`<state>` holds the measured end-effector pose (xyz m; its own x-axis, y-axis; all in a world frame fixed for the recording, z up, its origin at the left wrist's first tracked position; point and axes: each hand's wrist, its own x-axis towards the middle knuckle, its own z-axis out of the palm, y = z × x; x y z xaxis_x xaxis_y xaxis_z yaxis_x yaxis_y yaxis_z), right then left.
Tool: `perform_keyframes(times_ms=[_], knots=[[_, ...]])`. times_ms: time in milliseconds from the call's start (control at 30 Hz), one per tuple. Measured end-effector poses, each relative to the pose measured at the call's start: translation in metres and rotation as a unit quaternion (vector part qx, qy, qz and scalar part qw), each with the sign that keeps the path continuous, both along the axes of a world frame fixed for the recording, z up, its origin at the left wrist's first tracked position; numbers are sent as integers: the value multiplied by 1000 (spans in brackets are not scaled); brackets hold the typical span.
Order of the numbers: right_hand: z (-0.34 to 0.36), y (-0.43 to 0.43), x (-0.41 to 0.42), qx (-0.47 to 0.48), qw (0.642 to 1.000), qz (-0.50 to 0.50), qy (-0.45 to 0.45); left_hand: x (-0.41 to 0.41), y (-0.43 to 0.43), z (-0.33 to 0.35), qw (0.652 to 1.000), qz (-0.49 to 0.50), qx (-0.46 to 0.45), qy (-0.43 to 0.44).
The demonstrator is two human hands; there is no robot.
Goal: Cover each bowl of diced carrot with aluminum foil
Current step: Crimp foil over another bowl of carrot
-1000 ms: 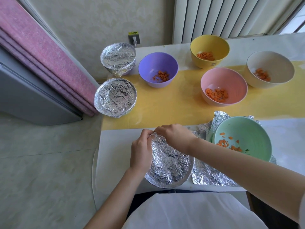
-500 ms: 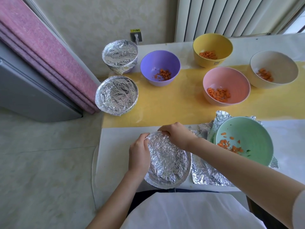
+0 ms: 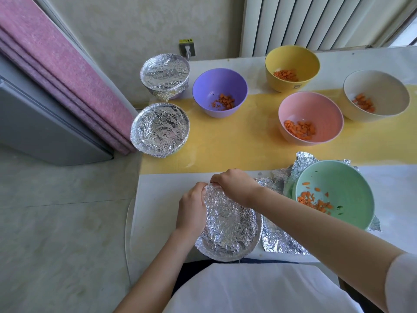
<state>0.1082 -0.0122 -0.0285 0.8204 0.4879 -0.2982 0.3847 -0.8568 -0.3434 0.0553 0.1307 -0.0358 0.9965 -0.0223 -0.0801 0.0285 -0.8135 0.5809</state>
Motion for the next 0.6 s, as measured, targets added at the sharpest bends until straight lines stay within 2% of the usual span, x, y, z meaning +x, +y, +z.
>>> perform_keyframes(times_ms=[133, 333, 600], knots=[[-4, -2, -3, 25, 1000, -4, 0, 1, -1, 1, 1000, -12, 8, -8], [-9, -30, -12, 160, 978, -106, 87, -1, 0, 0, 1000, -9, -9, -10], [-12, -26, -13, 117, 990, -69, 38, -6, 0, -1, 1000, 2, 12, -18]])
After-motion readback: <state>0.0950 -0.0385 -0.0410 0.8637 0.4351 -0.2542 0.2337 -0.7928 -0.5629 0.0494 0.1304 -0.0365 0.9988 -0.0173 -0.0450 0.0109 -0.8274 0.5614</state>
